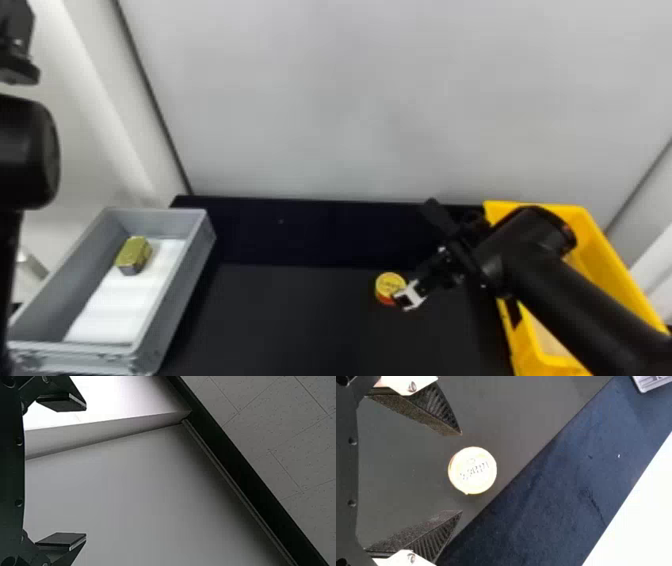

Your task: Pick up the round yellow can and place it in the yellow rectangular box

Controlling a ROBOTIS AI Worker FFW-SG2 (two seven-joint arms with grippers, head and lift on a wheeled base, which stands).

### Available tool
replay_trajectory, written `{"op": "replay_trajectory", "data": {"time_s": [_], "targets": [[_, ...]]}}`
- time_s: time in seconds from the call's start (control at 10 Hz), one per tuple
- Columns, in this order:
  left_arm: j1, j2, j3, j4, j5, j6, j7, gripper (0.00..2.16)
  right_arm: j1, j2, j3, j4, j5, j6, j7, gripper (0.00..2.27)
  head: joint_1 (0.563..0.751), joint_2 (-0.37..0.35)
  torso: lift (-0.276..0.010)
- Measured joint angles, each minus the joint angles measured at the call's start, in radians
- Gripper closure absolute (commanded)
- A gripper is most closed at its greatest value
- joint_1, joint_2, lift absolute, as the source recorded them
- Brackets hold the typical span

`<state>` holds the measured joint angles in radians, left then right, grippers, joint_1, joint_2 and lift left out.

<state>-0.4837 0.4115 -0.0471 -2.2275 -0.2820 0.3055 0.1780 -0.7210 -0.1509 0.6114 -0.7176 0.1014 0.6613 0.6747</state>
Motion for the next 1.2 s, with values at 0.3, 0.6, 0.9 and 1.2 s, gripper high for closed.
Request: {"op": "replay_trajectory", "data": {"time_s": [0.3, 0.6, 0.9, 1.2], "targets": [[-0.003, -0.004, -0.002, 0.0, 0.0, 0.0, 0.0, 0.13, 0.003, 0.002, -0.002, 0.014, 0.001, -0.027, -0.006, 0.08, 0.663, 0.054, -0.01], [-0.011, -0.011, -0.009, 0.01, 0.0, -0.008, 0.002, 0.13, 0.006, 0.003, 0.017, 0.049, -0.006, -0.043, -0.006, 0.09, 0.663, 0.054, -0.01], [-0.011, -0.012, -0.015, 0.012, 0.0, -0.008, 0.002, 0.13, 0.006, 0.002, 0.017, 0.069, -0.012, -0.085, -0.019, 0.1, 0.663, 0.054, -0.01], [-0.009, -0.016, -0.02, 0.014, 0.001, -0.011, 0.001, 0.13, 0.02, 0.023, -0.017, 0.113, -0.011, -0.162, -0.04, 0.11, 0.663, 0.054, -0.01]]}}
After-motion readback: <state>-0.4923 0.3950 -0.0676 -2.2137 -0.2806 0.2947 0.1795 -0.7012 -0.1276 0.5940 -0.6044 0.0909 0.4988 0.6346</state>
